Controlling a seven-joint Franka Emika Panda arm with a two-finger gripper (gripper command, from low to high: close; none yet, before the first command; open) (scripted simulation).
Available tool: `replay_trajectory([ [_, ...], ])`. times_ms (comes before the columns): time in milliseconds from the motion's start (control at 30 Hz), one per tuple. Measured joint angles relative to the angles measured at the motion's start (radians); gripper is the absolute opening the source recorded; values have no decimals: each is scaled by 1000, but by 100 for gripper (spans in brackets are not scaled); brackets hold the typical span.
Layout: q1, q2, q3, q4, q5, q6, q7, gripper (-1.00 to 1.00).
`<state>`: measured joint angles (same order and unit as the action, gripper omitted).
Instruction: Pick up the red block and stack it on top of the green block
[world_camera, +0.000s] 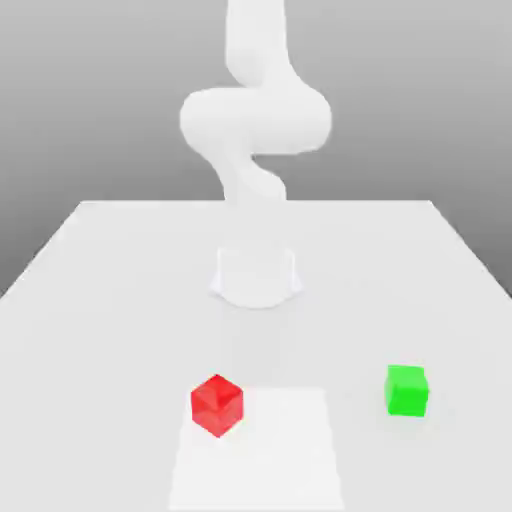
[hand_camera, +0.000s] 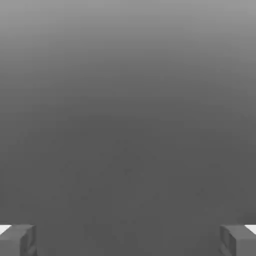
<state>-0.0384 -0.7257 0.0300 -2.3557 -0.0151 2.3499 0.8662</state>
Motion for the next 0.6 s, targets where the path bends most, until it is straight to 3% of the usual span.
replay_trajectory([
  [400, -177, 433, 89, -302, -58, 278, 356, 0],
  [600, -209, 675, 77, -460, 7, 442, 480, 0],
])
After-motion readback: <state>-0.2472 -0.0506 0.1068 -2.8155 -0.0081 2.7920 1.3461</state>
